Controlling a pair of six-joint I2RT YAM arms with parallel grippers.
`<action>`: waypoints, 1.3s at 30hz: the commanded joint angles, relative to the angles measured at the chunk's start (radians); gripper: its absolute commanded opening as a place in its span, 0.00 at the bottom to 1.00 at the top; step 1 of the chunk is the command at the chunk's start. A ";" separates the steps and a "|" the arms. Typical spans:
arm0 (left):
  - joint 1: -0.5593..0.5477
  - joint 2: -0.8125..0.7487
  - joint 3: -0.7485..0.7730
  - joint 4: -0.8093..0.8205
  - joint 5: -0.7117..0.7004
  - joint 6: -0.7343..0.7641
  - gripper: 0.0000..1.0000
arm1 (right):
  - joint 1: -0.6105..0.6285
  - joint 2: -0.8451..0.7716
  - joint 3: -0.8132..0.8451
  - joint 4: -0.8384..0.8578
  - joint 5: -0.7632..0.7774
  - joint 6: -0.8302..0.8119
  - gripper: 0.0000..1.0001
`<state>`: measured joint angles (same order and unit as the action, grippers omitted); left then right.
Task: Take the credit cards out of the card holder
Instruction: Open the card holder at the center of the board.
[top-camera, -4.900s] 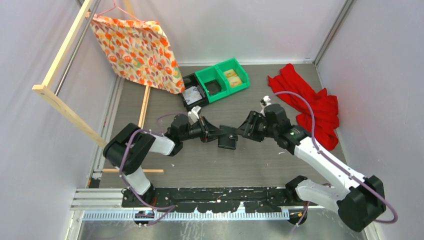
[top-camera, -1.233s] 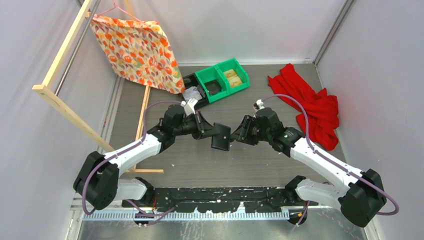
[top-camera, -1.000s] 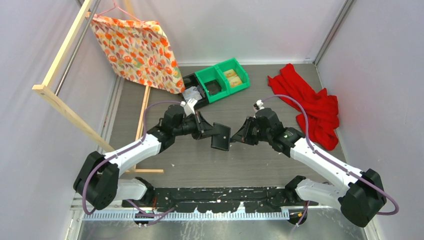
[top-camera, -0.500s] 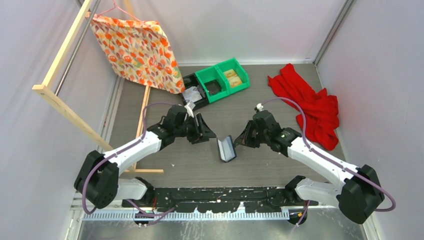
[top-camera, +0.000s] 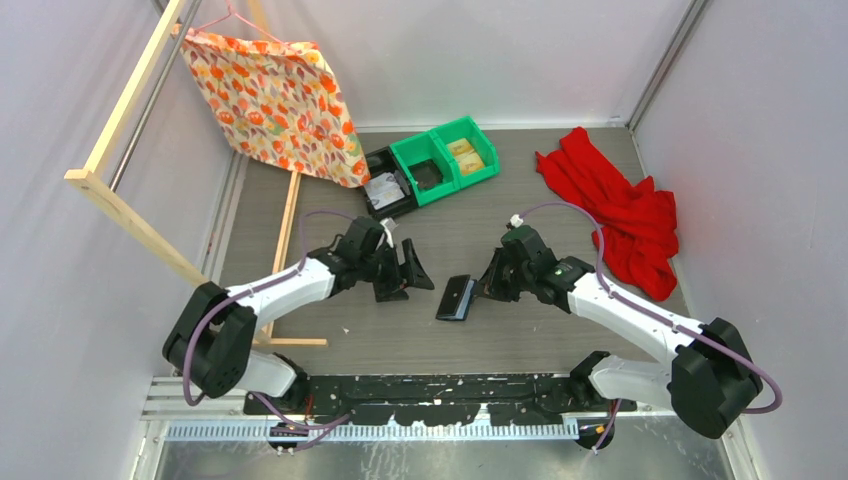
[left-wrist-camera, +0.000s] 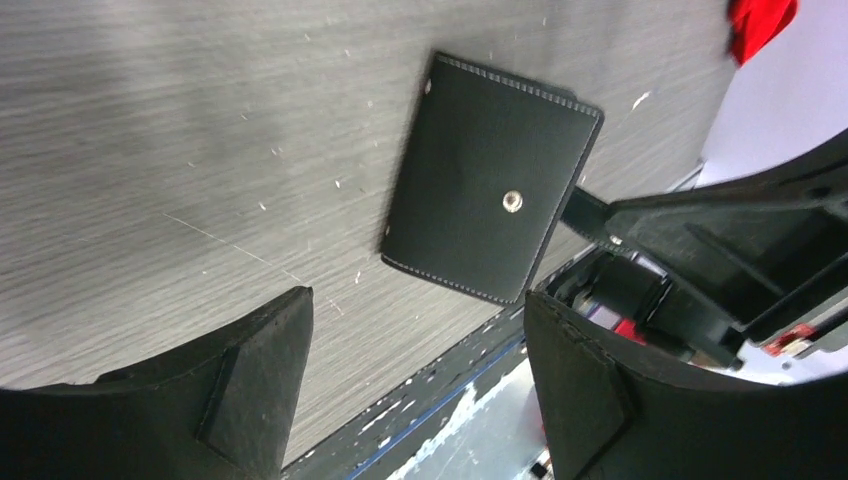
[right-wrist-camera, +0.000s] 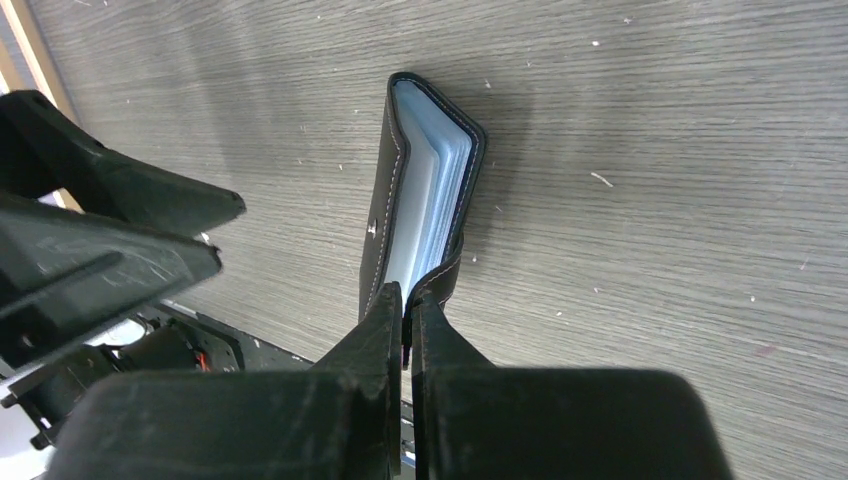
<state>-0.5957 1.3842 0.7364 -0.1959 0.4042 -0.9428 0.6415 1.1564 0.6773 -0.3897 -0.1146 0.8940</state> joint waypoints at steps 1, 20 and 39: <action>-0.079 0.014 0.068 0.000 0.015 0.104 0.81 | 0.004 -0.020 0.023 0.029 -0.003 0.006 0.01; -0.236 0.145 0.285 -0.207 -0.153 0.272 0.77 | 0.003 -0.069 0.098 0.052 -0.063 0.007 0.01; -0.236 0.115 0.245 -0.149 -0.196 0.226 0.66 | -0.007 -0.116 0.008 -0.087 0.053 -0.055 0.01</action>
<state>-0.8276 1.5463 0.9886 -0.3920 0.2306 -0.6994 0.6411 1.0668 0.7139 -0.4221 -0.1158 0.8665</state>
